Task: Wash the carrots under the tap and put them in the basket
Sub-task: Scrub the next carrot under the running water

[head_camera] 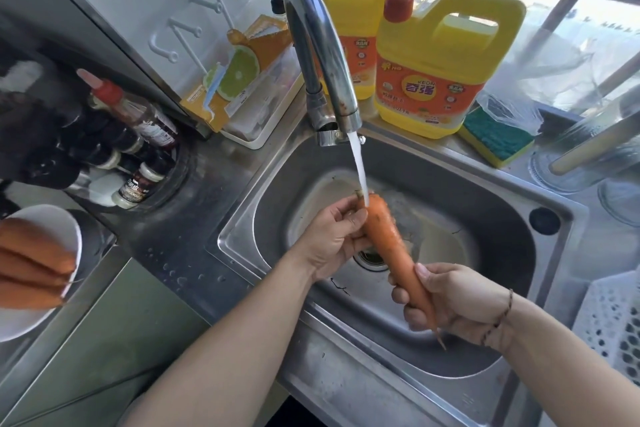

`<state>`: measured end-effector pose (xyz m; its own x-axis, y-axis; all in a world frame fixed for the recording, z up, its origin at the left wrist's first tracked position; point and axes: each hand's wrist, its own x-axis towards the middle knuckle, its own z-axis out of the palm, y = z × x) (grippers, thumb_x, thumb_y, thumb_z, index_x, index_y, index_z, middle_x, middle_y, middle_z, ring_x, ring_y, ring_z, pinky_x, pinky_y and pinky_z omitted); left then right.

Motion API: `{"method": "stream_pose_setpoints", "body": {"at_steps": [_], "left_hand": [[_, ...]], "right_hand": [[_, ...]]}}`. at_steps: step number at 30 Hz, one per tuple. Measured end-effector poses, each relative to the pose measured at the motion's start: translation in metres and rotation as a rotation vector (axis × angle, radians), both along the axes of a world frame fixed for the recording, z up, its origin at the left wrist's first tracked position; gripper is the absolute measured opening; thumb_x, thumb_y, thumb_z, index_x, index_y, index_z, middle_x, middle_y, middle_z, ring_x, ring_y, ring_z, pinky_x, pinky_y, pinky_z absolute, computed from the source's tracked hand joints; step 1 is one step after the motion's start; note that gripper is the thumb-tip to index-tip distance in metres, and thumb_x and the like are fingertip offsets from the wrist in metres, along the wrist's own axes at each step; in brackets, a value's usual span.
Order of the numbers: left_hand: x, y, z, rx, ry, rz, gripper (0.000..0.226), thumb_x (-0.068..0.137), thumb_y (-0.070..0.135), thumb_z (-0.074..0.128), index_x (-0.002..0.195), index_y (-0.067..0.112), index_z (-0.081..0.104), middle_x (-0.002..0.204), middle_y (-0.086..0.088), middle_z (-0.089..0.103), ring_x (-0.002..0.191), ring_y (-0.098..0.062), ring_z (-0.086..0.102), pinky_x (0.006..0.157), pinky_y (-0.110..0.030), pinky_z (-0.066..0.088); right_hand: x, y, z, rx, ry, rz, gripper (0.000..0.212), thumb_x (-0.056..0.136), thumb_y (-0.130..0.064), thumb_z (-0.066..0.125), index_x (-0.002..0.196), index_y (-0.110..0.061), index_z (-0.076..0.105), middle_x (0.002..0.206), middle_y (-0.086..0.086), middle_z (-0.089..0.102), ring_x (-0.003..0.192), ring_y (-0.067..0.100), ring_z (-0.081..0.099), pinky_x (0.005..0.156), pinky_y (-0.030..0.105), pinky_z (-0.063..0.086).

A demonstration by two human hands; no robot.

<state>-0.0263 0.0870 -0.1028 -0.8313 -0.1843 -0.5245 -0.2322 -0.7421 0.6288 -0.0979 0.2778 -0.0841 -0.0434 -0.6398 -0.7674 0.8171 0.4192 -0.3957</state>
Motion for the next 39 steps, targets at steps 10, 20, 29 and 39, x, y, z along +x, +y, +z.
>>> {"method": "stream_pose_setpoints", "body": {"at_steps": [10, 20, 29, 39], "left_hand": [[-0.019, 0.016, 0.004, -0.261, -0.236, 0.377, 0.033, 0.102, 0.024, 0.053, 0.078, 0.011, 0.073, 0.074, -0.011, 0.073, 0.067, -0.025, 0.069, 0.069, -0.036, 0.060], [-0.002, 0.000, -0.002, -0.246, 0.046, -0.012, 0.039, 0.095, -0.007, 0.053, 0.130, 0.009, 0.054, 0.120, -0.017, 0.059, 0.108, -0.026, 0.059, 0.087, -0.037, 0.058], [-0.009, 0.018, -0.001, -0.326, -0.228, 0.239, 0.023, 0.094, 0.000, 0.061, 0.117, -0.003, 0.065, 0.110, -0.018, 0.069, 0.095, -0.026, 0.067, 0.069, -0.032, 0.061], [-0.002, 0.003, 0.008, -0.198, -0.211, 0.022, 0.021, 0.099, 0.025, 0.057, 0.118, 0.018, 0.065, 0.099, -0.008, 0.071, 0.081, -0.020, 0.071, 0.063, -0.033, 0.060]], "right_hand": [[0.004, -0.005, -0.004, -0.067, 0.046, 0.048, 0.030, 0.102, -0.017, 0.035, 0.104, 0.005, 0.054, 0.078, 0.017, 0.060, 0.055, 0.027, 0.054, 0.054, 0.031, 0.048], [-0.003, 0.000, -0.006, -0.058, 0.016, 0.009, 0.038, 0.096, -0.023, 0.039, 0.112, 0.007, 0.057, 0.088, 0.021, 0.066, 0.064, 0.034, 0.061, 0.065, 0.037, 0.052], [-0.008, -0.045, 0.009, 0.324, 1.215, 0.321, 0.041, 0.085, -0.044, 0.070, 0.122, -0.029, 0.063, 0.106, -0.006, 0.071, 0.096, 0.018, 0.066, 0.088, 0.035, 0.053], [-0.010, -0.052, 0.000, 0.277, 1.137, 0.272, 0.026, 0.083, -0.050, 0.067, 0.097, -0.029, 0.070, 0.087, -0.008, 0.073, 0.082, 0.012, 0.068, 0.077, 0.033, 0.057]]}}
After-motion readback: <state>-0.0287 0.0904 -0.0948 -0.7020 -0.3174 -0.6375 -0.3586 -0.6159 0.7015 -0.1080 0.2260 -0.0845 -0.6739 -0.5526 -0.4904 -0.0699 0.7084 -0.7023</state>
